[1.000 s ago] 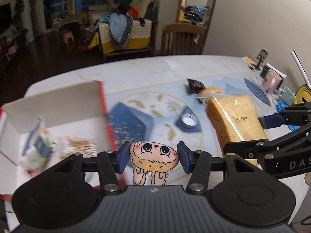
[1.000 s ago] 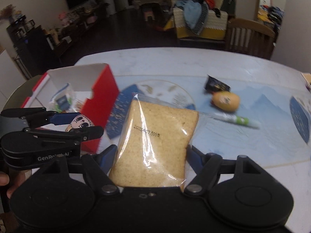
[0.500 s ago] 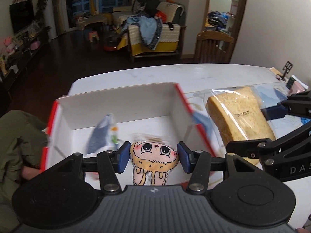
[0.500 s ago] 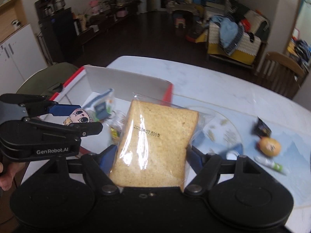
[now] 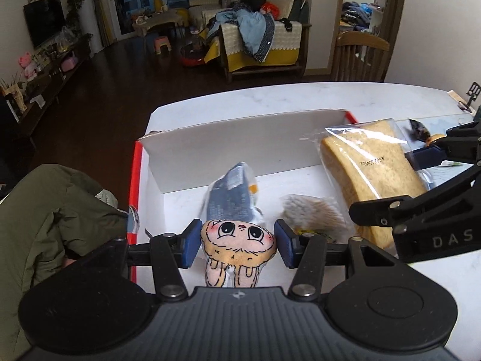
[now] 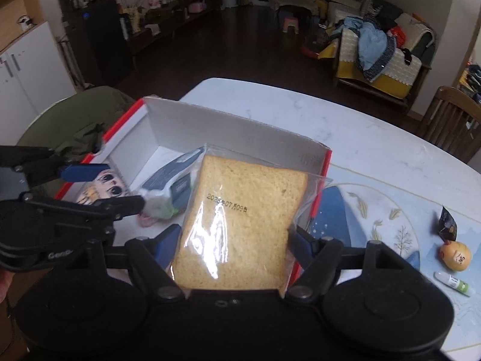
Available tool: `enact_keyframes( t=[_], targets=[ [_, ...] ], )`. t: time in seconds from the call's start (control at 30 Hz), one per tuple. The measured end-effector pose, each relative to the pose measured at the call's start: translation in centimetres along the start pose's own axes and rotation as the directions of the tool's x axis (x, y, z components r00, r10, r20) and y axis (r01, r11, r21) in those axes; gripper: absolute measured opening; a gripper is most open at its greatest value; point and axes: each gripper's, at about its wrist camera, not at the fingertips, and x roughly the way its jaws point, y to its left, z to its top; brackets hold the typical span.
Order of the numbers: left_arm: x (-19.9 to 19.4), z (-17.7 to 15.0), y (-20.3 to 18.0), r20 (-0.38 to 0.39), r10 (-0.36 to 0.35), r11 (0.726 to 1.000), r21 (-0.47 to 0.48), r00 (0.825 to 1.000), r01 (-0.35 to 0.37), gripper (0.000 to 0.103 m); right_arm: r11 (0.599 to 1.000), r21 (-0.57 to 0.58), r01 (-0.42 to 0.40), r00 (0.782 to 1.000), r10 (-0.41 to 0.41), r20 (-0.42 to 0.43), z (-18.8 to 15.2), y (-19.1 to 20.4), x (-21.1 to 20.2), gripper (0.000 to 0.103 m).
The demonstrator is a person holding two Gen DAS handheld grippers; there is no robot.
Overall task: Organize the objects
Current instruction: 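Open both tools to drop the keychain and bread into the box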
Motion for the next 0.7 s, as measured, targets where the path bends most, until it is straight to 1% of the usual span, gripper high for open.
enact_keyframes(
  t=[0.13,0.2,0.3,0.37,0.57,0.7],
  targets=[
    [1.6,0.5,0.5,-0.020,0.010,1.000,0.012,1.000,-0.009,0.051,1.000,0.004,0.019,0.999,-0.019,-0.029,0.3,-0.1,2.0,0.076],
    [2.3,0.5,0.5,-0.037,0.005,1.000,0.024,0.999,-0.004,0.051,1.000,-0.011,0.009,0.999,-0.010,-0.038,0.2,0.1,2.8,0.076],
    [3.3,0.3,0.2,-0.064,-0.004,0.998,0.060,0.998,0.008,0.051,0.999,-0.044,0.015,0.999,-0.017,-0.051,-0.1,0.5,3.7,0.076],
    [4.0,0.1,0.0,-0.075,0.002,0.996,0.084,0.997,0.004,0.051,0.998,-0.056,0.017,0.998,-0.021,-0.062,-0.3,0.7,4.4,0.076],
    [5.4,-0.5,0.2,-0.124,-0.017,0.997,0.074,0.992,0.026,0.052,0.998,-0.066,0.019,0.996,-0.025,-0.089,-0.7,0.9,5.7,0.076],
    [5.9,-0.8,0.0,-0.157,-0.025,0.995,0.095,0.987,0.040,0.052,0.997,-0.083,0.004,0.996,-0.011,-0.090,-1.1,1.1,5.9,0.077]
  ],
)
